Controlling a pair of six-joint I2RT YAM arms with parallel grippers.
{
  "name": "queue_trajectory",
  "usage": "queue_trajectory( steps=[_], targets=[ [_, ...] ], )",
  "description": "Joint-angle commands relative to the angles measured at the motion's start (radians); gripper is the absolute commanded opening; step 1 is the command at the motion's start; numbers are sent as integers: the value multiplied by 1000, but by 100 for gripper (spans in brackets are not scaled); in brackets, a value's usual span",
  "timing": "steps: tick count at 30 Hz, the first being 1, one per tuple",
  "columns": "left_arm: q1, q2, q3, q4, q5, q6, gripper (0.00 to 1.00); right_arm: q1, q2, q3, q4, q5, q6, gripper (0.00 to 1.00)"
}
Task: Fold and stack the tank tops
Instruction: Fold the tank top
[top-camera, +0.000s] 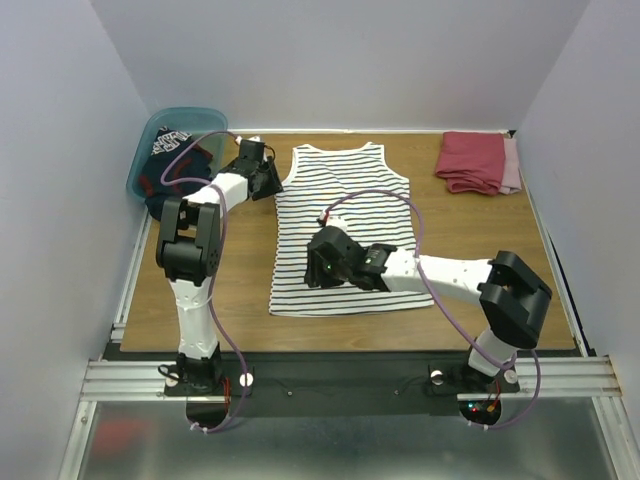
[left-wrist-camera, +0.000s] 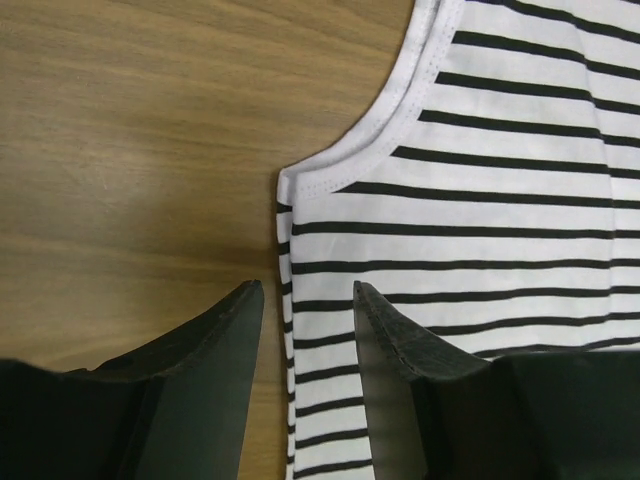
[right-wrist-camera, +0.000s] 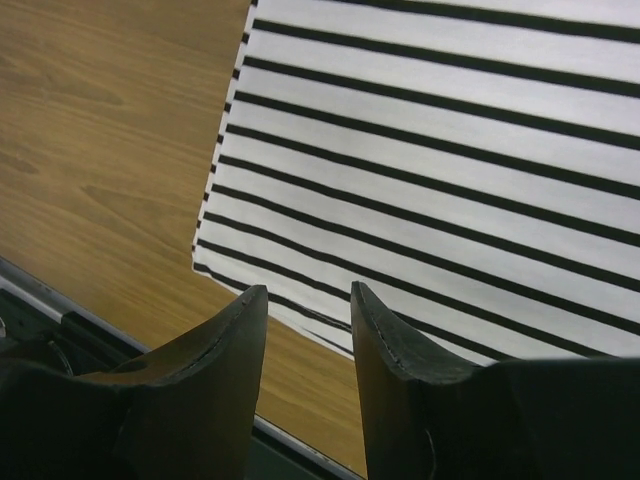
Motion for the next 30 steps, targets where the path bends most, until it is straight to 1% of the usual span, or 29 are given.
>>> queue_trajectory(
  steps=[1,5,8,11,12,15,16,18,19,21,26,30],
  targets=[
    [16,17,50,61,10,83,54,35,31,60,39,46,-24,45],
    [19,106,116,34,-37,106,54,58,54,73,41,46,-27,45],
    [20,146,142,37,-37,107,52,84,74,83,47,51,-28,44],
    [20,166,151,45,-45,97,47,127,116,122,49,66,-36,43],
    [20,169,151,45,-48,90,40,140,143,146,49,74,-39,42],
    [20,165,133,51,-51,81,28,178,188,185,47,79,-47,38],
    [20,157,113,62,-51,80,20,186,215,204,47,80,-51,38],
    [20,145,90,69,-65,78,12,210,238,225,47,86,-54,38],
    [20,133,65,80,-83,74,6,225,260,240,46,94,-57,38],
    [20,119,45,89,-90,60,1,241,281,254,44,96,-60,38],
    [20,77,-21,112,-96,32,0,298,346,327,23,129,-77,38],
    [20,57,-41,111,-99,26,0,322,393,378,-11,183,-93,38]
  ],
)
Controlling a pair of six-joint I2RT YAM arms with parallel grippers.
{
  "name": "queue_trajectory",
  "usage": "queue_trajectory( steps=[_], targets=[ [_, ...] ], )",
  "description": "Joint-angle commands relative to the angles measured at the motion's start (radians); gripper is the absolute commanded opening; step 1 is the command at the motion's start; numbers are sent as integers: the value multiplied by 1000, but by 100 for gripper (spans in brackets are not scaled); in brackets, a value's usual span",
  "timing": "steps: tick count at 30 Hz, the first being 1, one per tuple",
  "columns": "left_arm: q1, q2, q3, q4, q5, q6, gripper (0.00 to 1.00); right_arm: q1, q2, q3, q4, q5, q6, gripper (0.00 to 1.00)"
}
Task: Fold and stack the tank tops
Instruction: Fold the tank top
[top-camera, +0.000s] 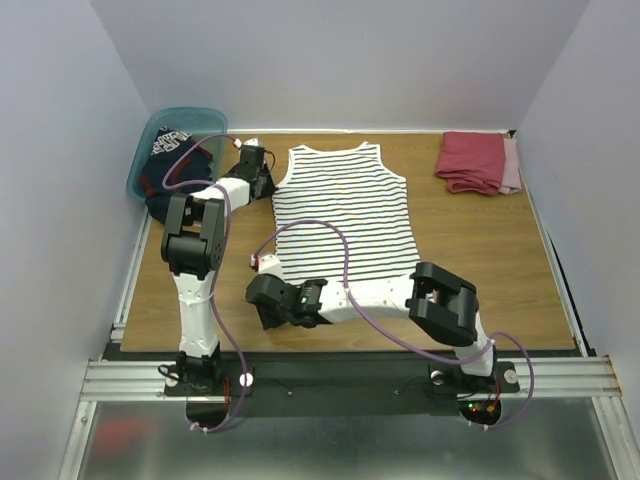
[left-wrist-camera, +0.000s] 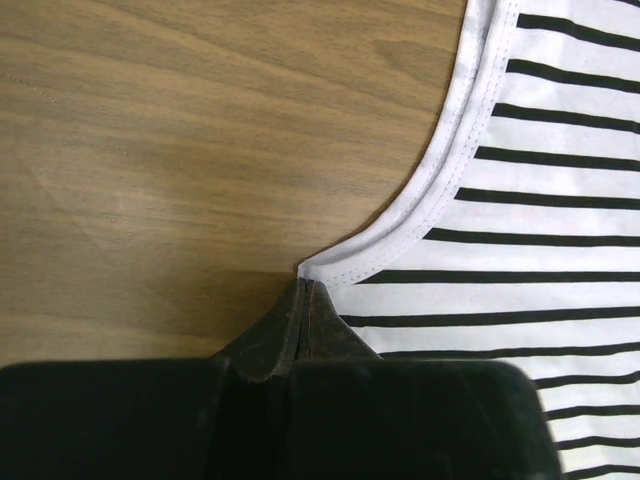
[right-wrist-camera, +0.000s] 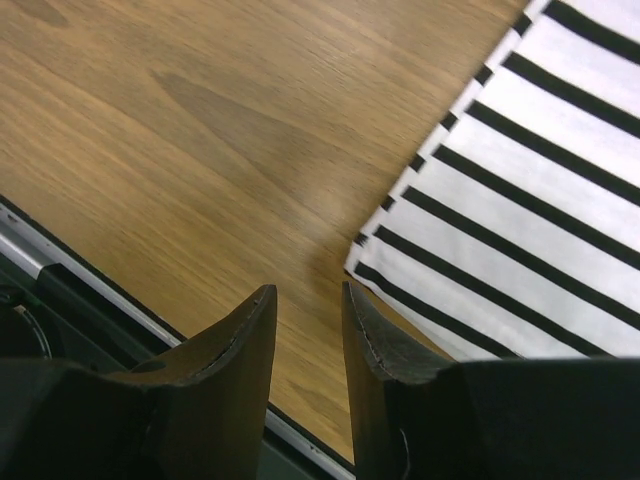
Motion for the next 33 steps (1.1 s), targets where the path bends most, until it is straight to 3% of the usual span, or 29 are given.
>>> queue_trajectory(
  steps=[1,8,19,21,23,27,33],
  targets=[
    [6,-55,-43,-45,-32,-7,0,30,32,75,-17,117,-32,38],
    [6,-66,-50,-45,-32,-10,0,53,58,109,-66,257,-47,38],
    [6,-78,-65,-43,-38,-14,0,70,141,145,-94,239,-52,37],
    [6,-84,-69,-43,-38,-17,0,70,140,135,-98,237,-46,33],
    [6,-101,-77,-43,-44,-26,0,71,111,102,-100,230,-34,16],
    [8,-161,-114,-56,-64,-75,0,71,2,2,-100,197,-14,3],
    [8,-283,-249,-50,-76,-192,0,82,-245,-231,-97,104,0,0]
  ],
)
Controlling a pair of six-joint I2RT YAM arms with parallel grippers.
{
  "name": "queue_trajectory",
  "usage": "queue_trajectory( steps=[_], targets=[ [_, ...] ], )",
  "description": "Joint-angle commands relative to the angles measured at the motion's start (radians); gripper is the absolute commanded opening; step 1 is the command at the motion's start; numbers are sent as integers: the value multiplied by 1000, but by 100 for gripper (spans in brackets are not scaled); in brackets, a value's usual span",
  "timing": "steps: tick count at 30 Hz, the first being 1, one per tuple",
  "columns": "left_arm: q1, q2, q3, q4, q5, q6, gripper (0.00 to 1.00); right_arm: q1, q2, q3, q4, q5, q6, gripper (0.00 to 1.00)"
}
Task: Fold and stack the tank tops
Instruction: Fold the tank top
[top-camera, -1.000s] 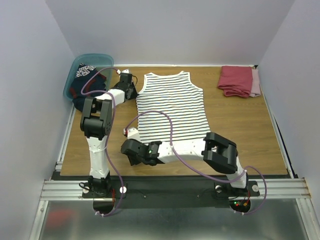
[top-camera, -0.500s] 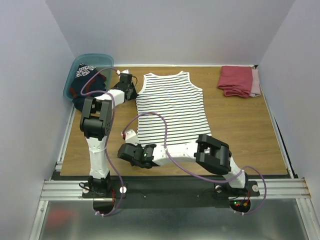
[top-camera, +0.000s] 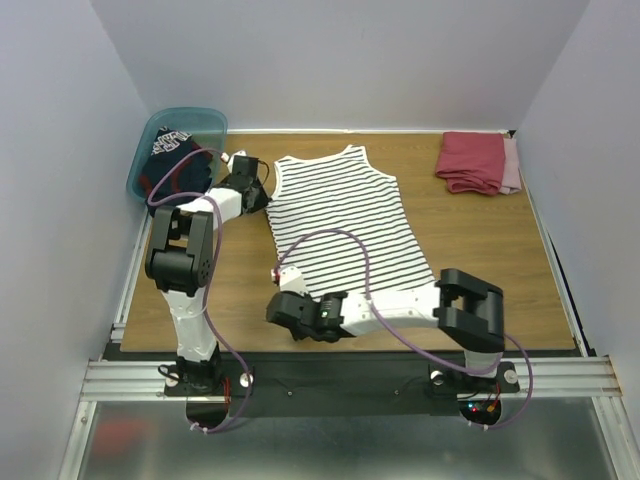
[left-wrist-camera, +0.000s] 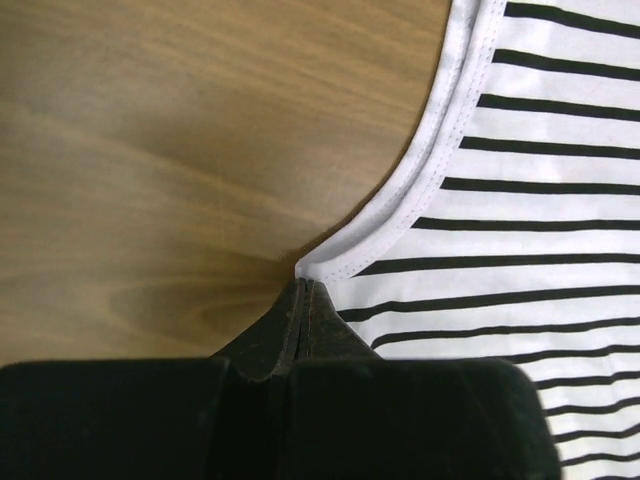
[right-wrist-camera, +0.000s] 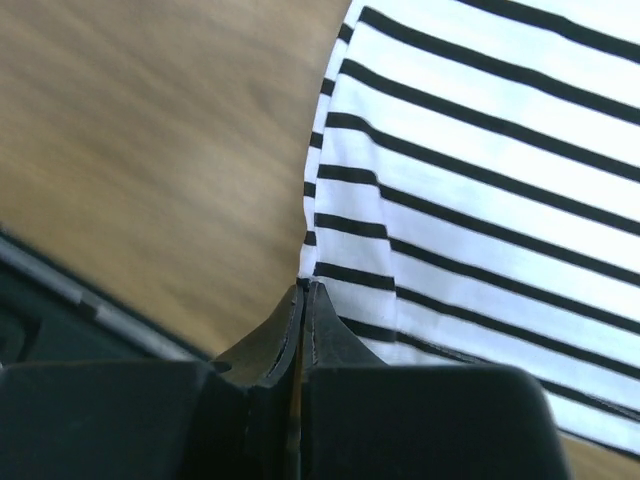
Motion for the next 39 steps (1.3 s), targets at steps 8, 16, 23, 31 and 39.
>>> queue_trajectory(
  steps=[8,16,23,31,39],
  targets=[
    [6,-210,-213,61,-32,-132,0,24,-298,-242,62,-214,30,0],
    [6,-254,-268,83,-33,-148,0,27,-255,-193,76,-270,38,0],
    [9,-320,-262,25,-135,-169,0,27,-242,-138,84,-307,26,0],
    [-26,-282,-132,-56,-144,-155,0,25,-313,-185,82,-247,47,0],
    [-126,-146,44,-135,-195,-157,0,-17,-436,-296,81,-188,99,0]
  ],
)
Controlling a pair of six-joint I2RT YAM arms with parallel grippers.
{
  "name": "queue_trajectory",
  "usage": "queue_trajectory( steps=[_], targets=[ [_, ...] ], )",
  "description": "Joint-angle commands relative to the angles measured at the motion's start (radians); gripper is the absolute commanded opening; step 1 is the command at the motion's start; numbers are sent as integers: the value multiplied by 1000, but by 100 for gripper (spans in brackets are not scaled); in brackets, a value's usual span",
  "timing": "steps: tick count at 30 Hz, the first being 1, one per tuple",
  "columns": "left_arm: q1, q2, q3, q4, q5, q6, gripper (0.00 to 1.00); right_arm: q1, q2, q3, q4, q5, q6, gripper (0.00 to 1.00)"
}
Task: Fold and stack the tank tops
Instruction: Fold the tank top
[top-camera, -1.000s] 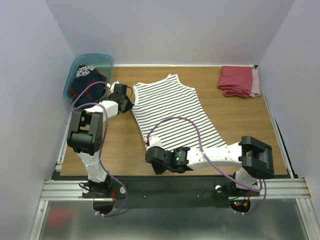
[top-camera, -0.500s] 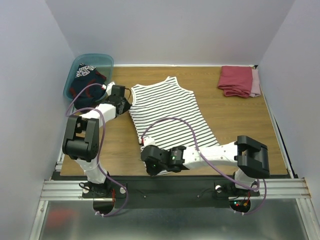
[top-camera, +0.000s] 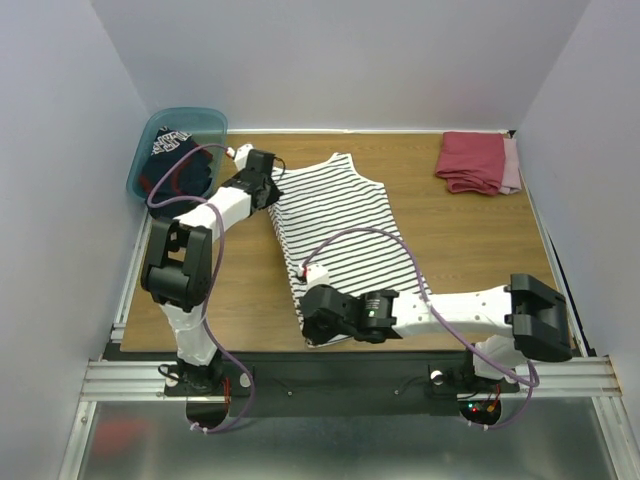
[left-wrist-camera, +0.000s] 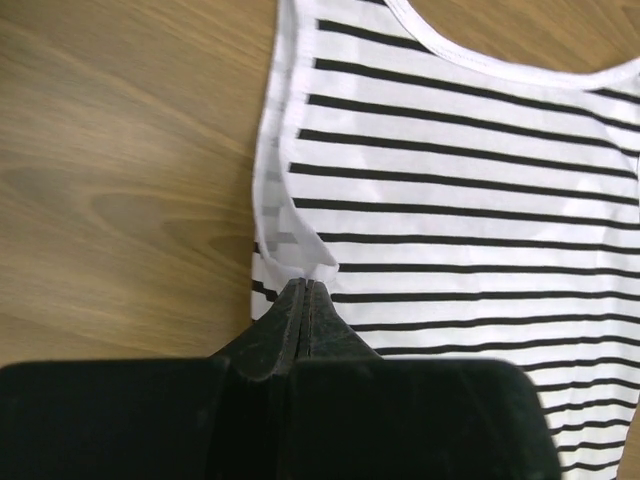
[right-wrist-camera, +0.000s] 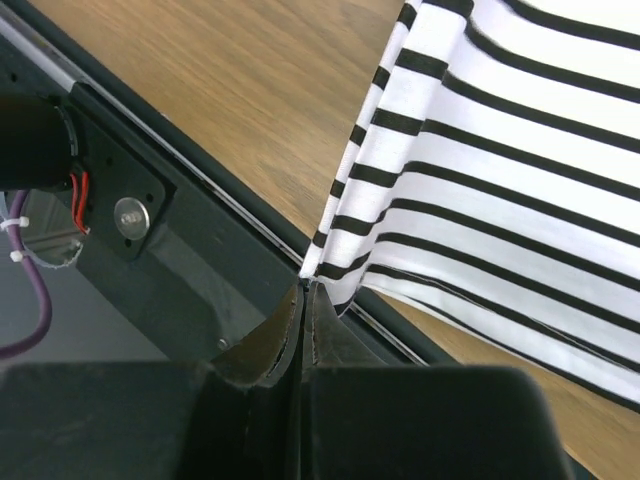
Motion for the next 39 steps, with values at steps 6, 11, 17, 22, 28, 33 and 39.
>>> queue_trajectory(
  steps=[6,11,17,22,28,33,39],
  targets=[
    [-107,151,218,-77,-79,-1,0,-71,-172,-182,18,67,83,0],
    [-147,224,287,-103,-88,-13,0,-99,-255,-274,4,105,123,0],
    [-167,243,307,-110,-102,-21,0,-108,-298,-336,-10,131,153,0],
    [-166,226,296,-143,-161,-24,3,-108,-272,-316,-10,125,144,0],
    [-167,203,281,-208,-209,-85,37,-108,-251,-304,-11,126,143,0],
    [-167,198,268,-217,-224,-116,39,-108,-242,-296,-10,123,143,0],
    [-172,229,288,-222,-211,-110,40,-108,-238,-293,-10,125,143,0]
  ],
)
